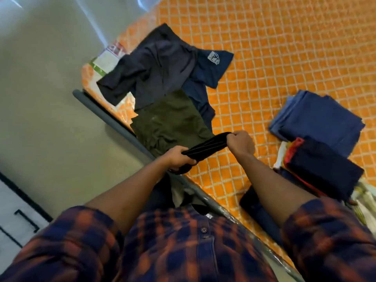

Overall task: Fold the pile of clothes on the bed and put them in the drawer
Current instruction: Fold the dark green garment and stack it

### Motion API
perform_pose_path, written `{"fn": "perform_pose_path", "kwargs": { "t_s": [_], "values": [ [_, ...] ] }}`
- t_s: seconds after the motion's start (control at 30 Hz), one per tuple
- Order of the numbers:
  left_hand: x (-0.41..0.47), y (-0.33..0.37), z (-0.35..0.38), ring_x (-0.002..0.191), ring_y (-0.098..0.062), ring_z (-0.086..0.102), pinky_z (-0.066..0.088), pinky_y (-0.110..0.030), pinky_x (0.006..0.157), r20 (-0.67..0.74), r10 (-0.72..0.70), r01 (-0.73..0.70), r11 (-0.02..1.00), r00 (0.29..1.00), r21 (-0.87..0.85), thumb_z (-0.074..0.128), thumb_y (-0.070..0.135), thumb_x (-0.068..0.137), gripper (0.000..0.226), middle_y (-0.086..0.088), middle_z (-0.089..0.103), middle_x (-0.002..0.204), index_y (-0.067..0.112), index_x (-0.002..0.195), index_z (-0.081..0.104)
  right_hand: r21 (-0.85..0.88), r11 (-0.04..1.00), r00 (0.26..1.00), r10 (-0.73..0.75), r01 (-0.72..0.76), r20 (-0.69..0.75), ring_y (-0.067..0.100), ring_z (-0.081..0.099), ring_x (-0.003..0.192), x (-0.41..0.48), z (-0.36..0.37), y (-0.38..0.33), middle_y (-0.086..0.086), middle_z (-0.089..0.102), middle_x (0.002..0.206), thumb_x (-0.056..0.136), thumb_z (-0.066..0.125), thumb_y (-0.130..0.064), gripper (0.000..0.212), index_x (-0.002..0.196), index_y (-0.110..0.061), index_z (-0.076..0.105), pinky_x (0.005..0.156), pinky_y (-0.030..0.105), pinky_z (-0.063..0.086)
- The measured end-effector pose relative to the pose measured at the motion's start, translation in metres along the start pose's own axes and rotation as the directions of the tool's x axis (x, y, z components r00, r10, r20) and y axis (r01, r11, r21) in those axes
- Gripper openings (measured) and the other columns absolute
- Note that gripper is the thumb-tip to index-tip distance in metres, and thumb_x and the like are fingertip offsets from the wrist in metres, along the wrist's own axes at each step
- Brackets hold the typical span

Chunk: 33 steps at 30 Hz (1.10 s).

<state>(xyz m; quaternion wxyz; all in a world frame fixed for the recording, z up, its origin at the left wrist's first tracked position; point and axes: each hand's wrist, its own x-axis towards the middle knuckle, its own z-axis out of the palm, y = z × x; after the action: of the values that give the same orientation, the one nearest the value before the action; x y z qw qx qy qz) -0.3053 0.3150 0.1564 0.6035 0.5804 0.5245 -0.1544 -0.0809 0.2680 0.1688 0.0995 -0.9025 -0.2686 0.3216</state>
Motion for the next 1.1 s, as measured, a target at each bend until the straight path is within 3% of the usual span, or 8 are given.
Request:
{"fn": "perform_pose_path", "kwargs": {
  "t_s": [0.23, 0.37, 0.47, 0.6, 0.7, 0.83, 1.0, 1.1],
  "values": [
    [0.035, -0.030, -0.078, 0.093, -0.021, 0.064, 0.052, -0.035, 0.078, -0.079, -0.154, 0.115, 0.923, 0.985, -0.367, 0.069, 0.027, 0.094, 0.022, -0.002, 0.067, 0.099, 0.018, 0.113, 0.063, 0.045, 0.998, 0.992, -0.046, 0.041, 0.114, 0.023, 0.033, 0.050, 0.042, 0.044, -0.098, 0.000, 0.034, 0.054, 0.081, 0.057, -0.015, 0.033, 0.056, -0.018, 0.036, 0.050, 0.033, 0.023],
    [0.071, -0.052, -0.144, 0.094, -0.024, 0.064, 0.052, -0.032, 0.070, -0.267, -0.219, 0.095, 0.907, 0.939, -0.411, 0.070, 0.036, 0.092, 0.025, -0.003, 0.066, 0.103, 0.023, 0.110, 0.060, 0.224, 0.968, 0.978, -0.151, 0.116, 0.146, 0.014, 0.059, 0.077, 0.083, 0.088, -0.162, -0.006, 0.066, 0.080, 0.085, 0.067, -0.021, 0.007, 0.082, -0.017, 0.073, 0.068, 0.028, 0.045],
    [0.108, -0.068, -0.189, 0.111, -0.032, 0.061, 0.054, -0.041, 0.088, -0.333, -0.267, 0.213, 0.959, 0.905, -0.190, 0.068, 0.046, 0.089, 0.055, -0.007, 0.062, 0.125, 0.021, 0.133, 0.048, 0.281, 0.958, 0.976, -0.115, 0.060, 0.184, 0.013, 0.063, 0.101, 0.113, 0.125, -0.195, -0.007, 0.068, 0.108, 0.085, 0.074, -0.037, 0.043, 0.125, -0.026, 0.065, 0.090, 0.032, 0.051],
    [0.124, -0.068, -0.194, 0.128, -0.038, 0.045, 0.044, -0.049, 0.097, -0.443, -0.275, 0.407, 0.882, 0.853, 0.237, 0.067, 0.051, 0.086, 0.074, -0.014, 0.043, 0.141, 0.017, 0.143, 0.034, 0.234, 0.965, 0.968, -0.162, 0.116, 0.189, 0.012, 0.066, 0.095, 0.113, 0.145, -0.187, -0.010, 0.067, 0.094, 0.090, 0.072, -0.032, 0.030, 0.119, -0.024, 0.068, 0.092, 0.037, 0.054],
    [0.121, -0.064, -0.166, 0.136, -0.037, 0.035, 0.039, -0.053, 0.103, -0.486, -0.060, 0.277, 0.879, 0.872, 0.389, 0.066, 0.047, 0.085, 0.079, -0.015, 0.033, 0.150, 0.017, 0.148, 0.029, 0.209, 0.975, 0.988, -0.096, 0.070, 0.117, 0.013, 0.064, 0.099, 0.096, 0.153, -0.146, -0.006, 0.067, 0.103, 0.090, 0.071, -0.021, 0.027, 0.117, -0.022, 0.070, 0.092, 0.033, 0.052],
    [0.120, -0.069, -0.128, 0.153, -0.035, 0.001, 0.022, -0.059, 0.115, -0.448, 0.260, 0.120, 0.742, 0.855, 0.660, 0.067, 0.045, 0.079, 0.097, -0.015, 0.002, 0.166, 0.024, 0.157, 0.012, 0.340, 0.915, 0.976, 0.195, -0.217, 0.099, 0.020, 0.062, 0.110, 0.081, 0.166, -0.086, 0.005, 0.062, 0.122, 0.086, 0.078, -0.019, 0.053, 0.135, -0.021, 0.057, 0.094, 0.036, 0.055],
    [0.136, -0.089, -0.086, 0.153, -0.035, -0.009, 0.007, -0.062, 0.120, -0.161, 0.367, -0.095, 0.588, 0.916, 0.803, 0.058, 0.058, 0.083, 0.090, -0.014, -0.005, 0.166, 0.031, 0.157, 0.014, 0.560, 0.725, 0.916, 0.335, -0.400, 0.220, 0.021, 0.063, 0.109, 0.095, 0.179, -0.060, 0.007, 0.061, 0.123, 0.082, 0.084, -0.022, 0.080, 0.148, -0.023, 0.038, 0.097, 0.041, 0.055],
    [0.142, -0.100, -0.059, 0.153, -0.035, -0.004, 0.006, -0.053, 0.123, 0.021, 0.318, -0.218, 0.599, 0.948, 0.770, 0.053, 0.059, 0.088, 0.088, -0.019, -0.005, 0.166, 0.028, 0.158, 0.010, 0.589, 0.699, 0.909, 0.380, -0.405, 0.173, 0.021, 0.063, 0.107, 0.109, 0.190, -0.057, 0.004, 0.062, 0.124, 0.077, 0.087, -0.027, 0.062, 0.130, -0.018, 0.054, 0.089, 0.035, 0.056]
  ]
}}
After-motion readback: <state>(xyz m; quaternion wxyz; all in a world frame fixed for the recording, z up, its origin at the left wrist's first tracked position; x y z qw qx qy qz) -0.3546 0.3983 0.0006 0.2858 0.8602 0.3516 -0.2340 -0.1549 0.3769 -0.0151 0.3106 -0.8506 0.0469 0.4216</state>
